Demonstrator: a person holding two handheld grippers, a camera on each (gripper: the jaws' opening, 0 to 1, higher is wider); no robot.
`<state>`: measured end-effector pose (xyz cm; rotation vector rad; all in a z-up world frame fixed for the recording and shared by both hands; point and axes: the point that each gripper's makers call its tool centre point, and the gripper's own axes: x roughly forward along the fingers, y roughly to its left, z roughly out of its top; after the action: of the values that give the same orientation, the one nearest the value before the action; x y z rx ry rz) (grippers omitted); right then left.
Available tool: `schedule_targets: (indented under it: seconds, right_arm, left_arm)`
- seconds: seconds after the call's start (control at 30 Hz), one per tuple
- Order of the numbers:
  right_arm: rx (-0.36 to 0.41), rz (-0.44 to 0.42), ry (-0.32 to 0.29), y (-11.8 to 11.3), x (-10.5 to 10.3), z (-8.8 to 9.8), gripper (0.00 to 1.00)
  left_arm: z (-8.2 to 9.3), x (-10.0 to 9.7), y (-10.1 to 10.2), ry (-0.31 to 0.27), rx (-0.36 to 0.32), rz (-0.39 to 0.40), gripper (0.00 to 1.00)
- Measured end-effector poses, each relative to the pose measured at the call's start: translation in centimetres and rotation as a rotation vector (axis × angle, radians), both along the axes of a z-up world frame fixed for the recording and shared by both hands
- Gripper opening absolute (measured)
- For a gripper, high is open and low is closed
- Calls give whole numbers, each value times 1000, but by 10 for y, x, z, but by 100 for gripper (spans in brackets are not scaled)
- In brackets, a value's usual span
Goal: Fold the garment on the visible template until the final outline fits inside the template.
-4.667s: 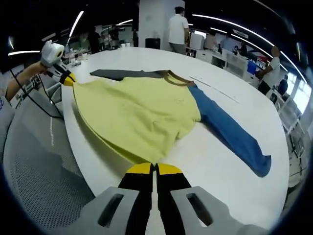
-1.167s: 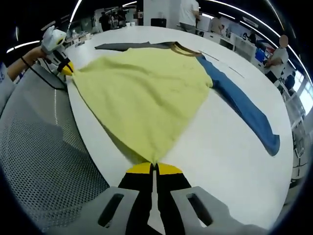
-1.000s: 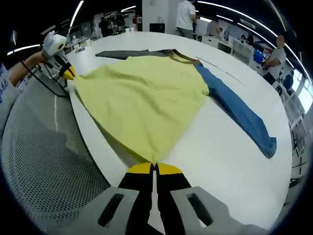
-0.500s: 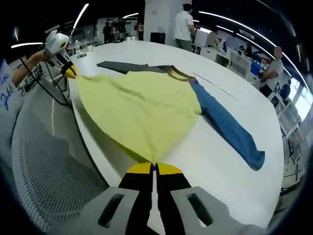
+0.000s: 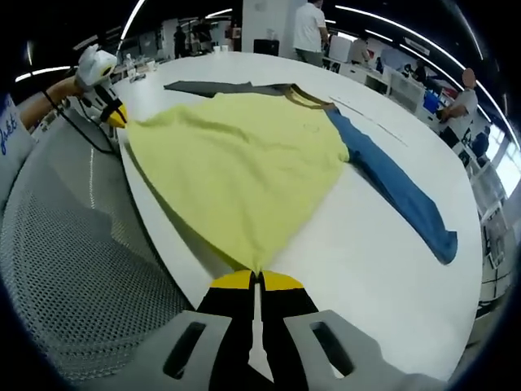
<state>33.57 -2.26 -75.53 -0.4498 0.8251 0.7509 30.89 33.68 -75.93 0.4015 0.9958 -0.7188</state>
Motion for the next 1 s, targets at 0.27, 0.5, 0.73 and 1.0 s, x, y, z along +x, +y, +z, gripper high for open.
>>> schedule_targets:
  seconds: [0.27,0.5,0.73,1.0]
  right_arm:
    - [-25,4,11,-3,-2,-16,2]
    - [-28,-4,18,-3,-3,-21,2]
    - [-45,0,25,-3,-4,-25,3]
    - [-39,-8,41,-4,-5,-25,2]
  left_arm:
    - [-12,-6,-1,24,-10,19,0]
    - [-16,-5,0,26,-13,27,0]
    - [-20,-6,0,35,-15,37,0]
    - [-22,-6,0,44,-24,45,0]
